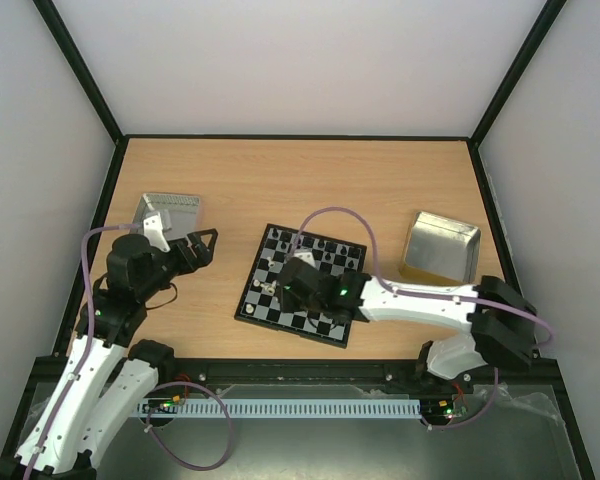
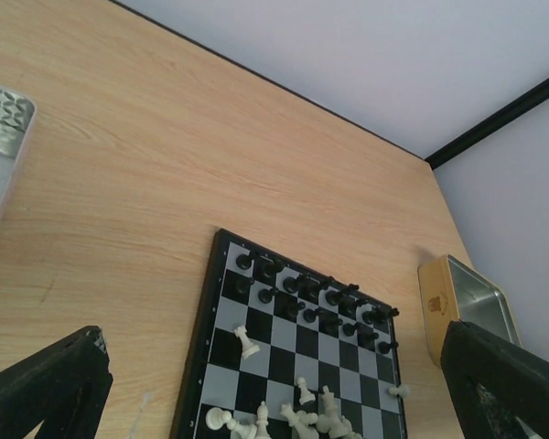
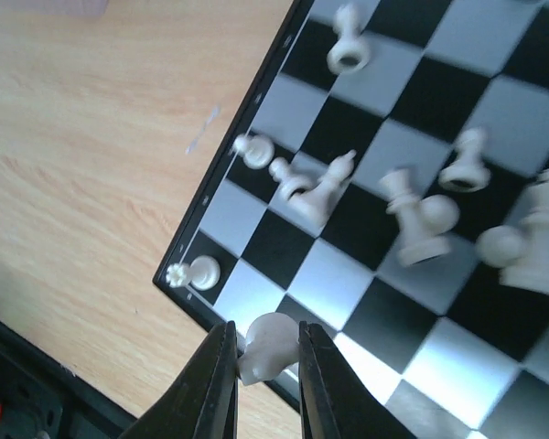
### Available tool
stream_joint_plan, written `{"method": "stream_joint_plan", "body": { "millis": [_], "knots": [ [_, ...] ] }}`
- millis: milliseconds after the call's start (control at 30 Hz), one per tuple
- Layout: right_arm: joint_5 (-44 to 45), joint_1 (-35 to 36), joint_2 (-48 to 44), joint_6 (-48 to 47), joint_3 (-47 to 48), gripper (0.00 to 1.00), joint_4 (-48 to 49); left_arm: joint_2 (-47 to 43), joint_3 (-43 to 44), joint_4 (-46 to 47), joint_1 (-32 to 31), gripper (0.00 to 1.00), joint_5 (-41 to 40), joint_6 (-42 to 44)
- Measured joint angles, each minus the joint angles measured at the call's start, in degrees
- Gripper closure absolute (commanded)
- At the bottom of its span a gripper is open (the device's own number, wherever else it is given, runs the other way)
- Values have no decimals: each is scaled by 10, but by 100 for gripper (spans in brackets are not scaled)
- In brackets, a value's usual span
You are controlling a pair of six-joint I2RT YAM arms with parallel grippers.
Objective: Set up the chess pieces on the board
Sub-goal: Place the chess piece on the chessboard.
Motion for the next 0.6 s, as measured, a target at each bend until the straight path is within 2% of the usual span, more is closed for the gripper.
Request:
{"method": "stream_joint_plan", "body": {
  "millis": [300,600],
  "knots": [
    [23,66,157,-14,90,85,-2,10,-1,-6,0,0,11,-15],
    [64,77,194,-22,112,85,-10,16,-1,-8,0,0,13,-23]
  ]
}}
